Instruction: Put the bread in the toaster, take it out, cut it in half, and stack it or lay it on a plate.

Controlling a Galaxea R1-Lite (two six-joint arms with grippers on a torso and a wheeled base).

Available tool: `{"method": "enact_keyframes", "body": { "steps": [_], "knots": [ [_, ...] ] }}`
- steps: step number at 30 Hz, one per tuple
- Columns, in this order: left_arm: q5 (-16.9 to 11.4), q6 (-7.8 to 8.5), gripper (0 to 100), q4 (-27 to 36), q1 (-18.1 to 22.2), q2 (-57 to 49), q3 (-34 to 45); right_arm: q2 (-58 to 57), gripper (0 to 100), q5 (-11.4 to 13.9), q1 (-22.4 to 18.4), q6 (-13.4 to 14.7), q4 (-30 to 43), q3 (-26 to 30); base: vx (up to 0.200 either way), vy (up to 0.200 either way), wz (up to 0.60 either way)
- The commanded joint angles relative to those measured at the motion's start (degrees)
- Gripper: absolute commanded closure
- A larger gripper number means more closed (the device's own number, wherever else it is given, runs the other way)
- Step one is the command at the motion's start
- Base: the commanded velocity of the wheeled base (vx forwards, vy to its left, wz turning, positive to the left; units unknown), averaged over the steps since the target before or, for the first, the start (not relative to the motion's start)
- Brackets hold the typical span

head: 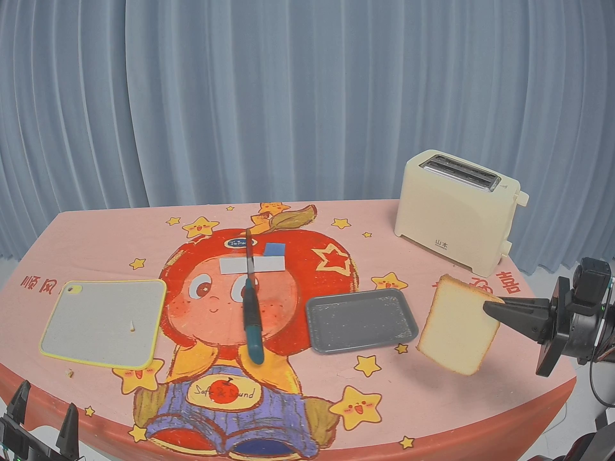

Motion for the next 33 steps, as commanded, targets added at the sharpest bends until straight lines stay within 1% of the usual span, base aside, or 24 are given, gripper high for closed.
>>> {"method": "enact_keyframes", "body": {
  "steps": [1, 20, 32, 33],
  "knots": [
    [0.0, 0.0, 0, 0.0, 0.0, 0.0, 1.0, 0.2, 100, 0.0, 0.0, 0.0, 0.0, 0.1, 0.0, 0.2, 0.0],
    [0.0, 0.0, 0, 0.0, 0.0, 0.0, 1.0, 0.2, 100, -0.2, 0.4, 0.0, 0.0, 0.0, 0.0, 0.2, 0.0],
    [0.1, 0.0, 0, -0.1, 0.0, 0.0, 1.0, 0.7, 100, -0.2, 0.8, 0.1, 0.0, 0.2, 0.0, 0.0, 0.0],
    [0.1, 0.0, 0, 0.0, 0.0, 0.0, 1.0, 0.7, 100, -0.2, 0.8, 0.1, 0.0, 0.2, -0.2, 0.0, 0.0]
  ]
}}
